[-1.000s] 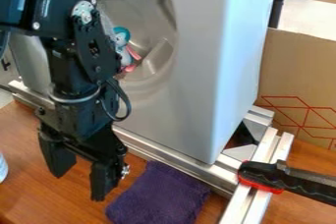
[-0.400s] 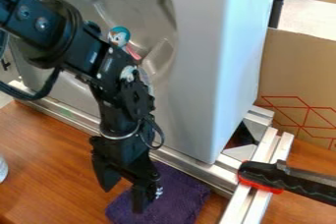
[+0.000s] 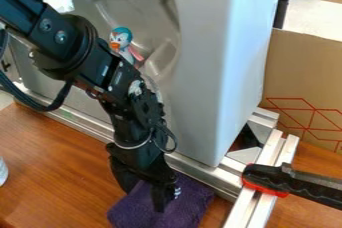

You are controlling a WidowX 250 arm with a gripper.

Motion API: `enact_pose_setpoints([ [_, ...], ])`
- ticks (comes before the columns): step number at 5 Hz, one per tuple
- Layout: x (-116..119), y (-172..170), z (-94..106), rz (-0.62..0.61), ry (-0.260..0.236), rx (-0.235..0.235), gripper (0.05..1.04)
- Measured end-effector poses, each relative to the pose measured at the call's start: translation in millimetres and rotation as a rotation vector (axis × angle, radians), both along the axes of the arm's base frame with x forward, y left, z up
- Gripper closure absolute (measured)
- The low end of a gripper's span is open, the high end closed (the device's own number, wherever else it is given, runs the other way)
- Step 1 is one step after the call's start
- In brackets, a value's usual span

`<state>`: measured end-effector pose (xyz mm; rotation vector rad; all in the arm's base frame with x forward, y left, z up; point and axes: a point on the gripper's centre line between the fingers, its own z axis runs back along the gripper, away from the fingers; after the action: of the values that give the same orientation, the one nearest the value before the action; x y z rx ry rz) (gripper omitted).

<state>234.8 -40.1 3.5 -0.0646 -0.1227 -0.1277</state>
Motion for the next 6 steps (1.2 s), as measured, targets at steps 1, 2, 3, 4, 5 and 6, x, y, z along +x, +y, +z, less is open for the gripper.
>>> enact_pose_setpoints([
  [1, 9.3, -2.8, -17.0, 0.027, 0.02, -0.01, 0.083],
  [2, 10.4, -3.6, -24.3, 0.042, 0.024, 0.014, 0.083],
  [3, 0.7, -9.0, -25.9, 0.059, 0.053, 0.085, 0.083],
  [4, -21.2, -7.3, -26.8, 0.067, 0.103, 0.122, 0.083],
  [5, -52.1, -2.8, -20.1, 0.065, 0.172, 0.119, 0.083],
  [6, -76.1, 3.0, -11.9, 0.074, 0.206, 0.124, 0.083],
])
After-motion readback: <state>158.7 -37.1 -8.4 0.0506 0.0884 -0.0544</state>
